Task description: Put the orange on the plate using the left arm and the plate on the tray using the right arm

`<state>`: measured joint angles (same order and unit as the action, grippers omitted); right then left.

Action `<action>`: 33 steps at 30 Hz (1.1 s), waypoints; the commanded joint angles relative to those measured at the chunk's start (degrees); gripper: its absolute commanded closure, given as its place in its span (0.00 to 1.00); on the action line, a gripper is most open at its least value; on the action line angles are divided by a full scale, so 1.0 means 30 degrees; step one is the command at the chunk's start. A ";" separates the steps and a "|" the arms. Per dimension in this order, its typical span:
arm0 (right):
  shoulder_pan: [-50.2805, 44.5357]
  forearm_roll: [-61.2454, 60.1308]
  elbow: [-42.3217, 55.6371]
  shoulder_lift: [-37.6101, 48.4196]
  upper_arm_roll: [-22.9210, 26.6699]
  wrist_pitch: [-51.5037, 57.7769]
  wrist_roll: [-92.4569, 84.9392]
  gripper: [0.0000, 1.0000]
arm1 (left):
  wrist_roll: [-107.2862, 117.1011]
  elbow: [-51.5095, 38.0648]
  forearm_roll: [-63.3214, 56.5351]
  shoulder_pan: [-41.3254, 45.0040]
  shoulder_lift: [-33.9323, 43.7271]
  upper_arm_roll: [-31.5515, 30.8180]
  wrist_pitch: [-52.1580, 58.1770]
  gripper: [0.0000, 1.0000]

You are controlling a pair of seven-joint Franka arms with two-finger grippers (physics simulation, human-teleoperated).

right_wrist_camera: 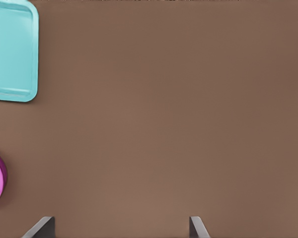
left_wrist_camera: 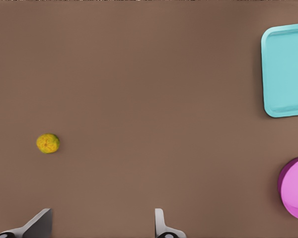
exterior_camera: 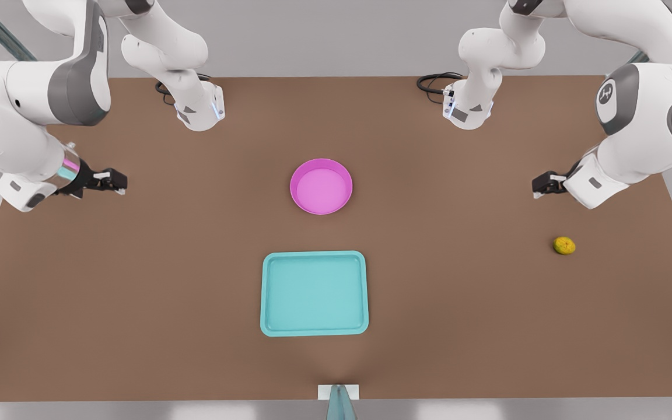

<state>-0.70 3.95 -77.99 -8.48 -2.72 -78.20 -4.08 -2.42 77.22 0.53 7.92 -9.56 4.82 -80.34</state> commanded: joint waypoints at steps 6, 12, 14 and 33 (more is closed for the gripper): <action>-0.0001 0.0000 -0.0021 -0.0014 0.0029 -0.0682 -0.0603 0.00 | -0.0889 0.4173 0.0088 -0.1086 -0.3285 0.2583 -0.7963 0.00; 0.0028 0.0000 -0.0079 -0.0102 0.0087 -0.0712 -0.0574 0.00 | -0.9299 0.8451 0.1699 -0.3107 -0.5982 0.3257 -1.7312 0.00; 0.0028 0.0000 -0.0079 -0.0190 0.0087 -0.0682 -0.0545 0.00 | -0.9329 0.8480 0.3310 -0.3957 -0.7067 0.3257 -1.7166 0.00; 0.0086 -0.0029 -0.0284 -0.0395 0.0175 -0.0682 -0.0633 0.00 | -1.5276 0.9241 0.2988 -0.4983 -0.8971 0.4136 -1.6550 0.00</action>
<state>-0.46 3.97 -78.83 -9.72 -2.20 -80.35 -5.54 -34.86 104.94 9.53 -7.02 -36.34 17.22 -129.37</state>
